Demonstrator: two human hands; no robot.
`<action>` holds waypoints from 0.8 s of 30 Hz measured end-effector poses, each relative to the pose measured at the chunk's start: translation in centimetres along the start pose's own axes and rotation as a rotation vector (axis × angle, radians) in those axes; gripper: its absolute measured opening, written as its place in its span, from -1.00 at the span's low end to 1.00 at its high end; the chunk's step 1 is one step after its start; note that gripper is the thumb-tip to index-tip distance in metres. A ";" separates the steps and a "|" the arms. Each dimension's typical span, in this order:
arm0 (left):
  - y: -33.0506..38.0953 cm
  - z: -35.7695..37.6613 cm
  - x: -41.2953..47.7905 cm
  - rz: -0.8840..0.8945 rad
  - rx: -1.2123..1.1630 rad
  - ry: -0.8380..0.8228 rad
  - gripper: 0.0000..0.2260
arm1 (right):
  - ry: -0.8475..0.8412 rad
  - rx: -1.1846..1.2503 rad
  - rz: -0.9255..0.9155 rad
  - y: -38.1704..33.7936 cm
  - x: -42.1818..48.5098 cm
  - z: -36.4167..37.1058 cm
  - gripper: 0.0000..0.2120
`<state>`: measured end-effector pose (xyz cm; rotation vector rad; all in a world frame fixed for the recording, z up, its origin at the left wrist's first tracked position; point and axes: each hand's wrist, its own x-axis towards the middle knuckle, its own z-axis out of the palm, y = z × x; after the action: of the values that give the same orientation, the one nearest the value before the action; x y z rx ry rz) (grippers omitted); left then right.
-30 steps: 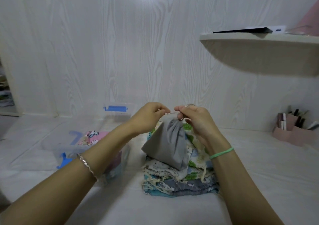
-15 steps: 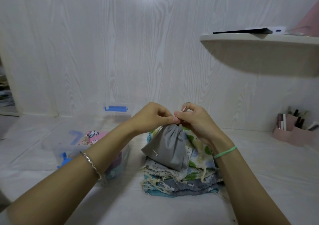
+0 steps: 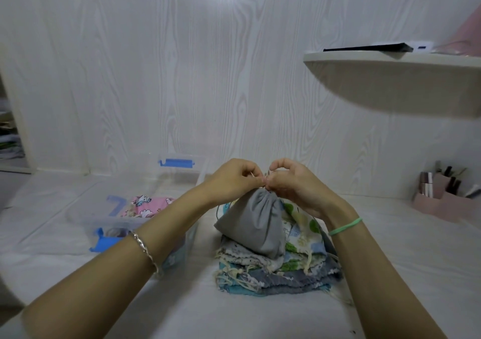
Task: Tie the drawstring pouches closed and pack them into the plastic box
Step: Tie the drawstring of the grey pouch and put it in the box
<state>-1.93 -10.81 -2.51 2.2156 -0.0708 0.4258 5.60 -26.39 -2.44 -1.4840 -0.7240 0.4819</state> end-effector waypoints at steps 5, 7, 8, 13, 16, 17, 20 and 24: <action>-0.9 0.3 0.1 -0.018 -0.031 0.069 -0.84 | 0.140 -0.153 -0.140 0.6 -0.2 0.6 -0.77; -1.1 0.3 0.1 -0.015 -0.048 0.080 -0.84 | 0.212 -0.312 -0.242 1.0 -0.2 0.7 -0.85; -1.1 0.3 0.1 -0.017 -0.060 0.077 -0.84 | 0.246 -0.396 -0.285 1.2 -0.1 0.7 -0.89; -0.5 0.0 0.2 -0.023 -0.027 0.051 -0.82 | 0.320 -0.702 -0.462 1.5 -0.3 1.2 -0.89; 0.1 -0.5 0.1 -0.050 0.000 0.001 -0.79 | 0.317 -0.799 -0.520 1.3 -0.6 1.3 -0.81; 0.3 -0.6 0.1 -0.066 0.013 -0.016 -0.78 | 0.309 -0.824 -0.530 1.3 -0.6 1.3 -0.80; 0.6 -0.9 -0.1 -0.078 0.060 -0.050 -0.78 | 0.268 -0.901 -0.555 1.1 -0.7 1.3 -0.85; 0.8 -0.9 -0.4 -0.011 0.187 -0.010 -0.80 | 0.228 -0.774 -0.413 1.1 -0.4 0.8 -0.86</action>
<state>-2.67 -10.61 -1.53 2.4007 -0.0251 0.4303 4.88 -26.05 -3.60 -1.9849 -1.0649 -0.3271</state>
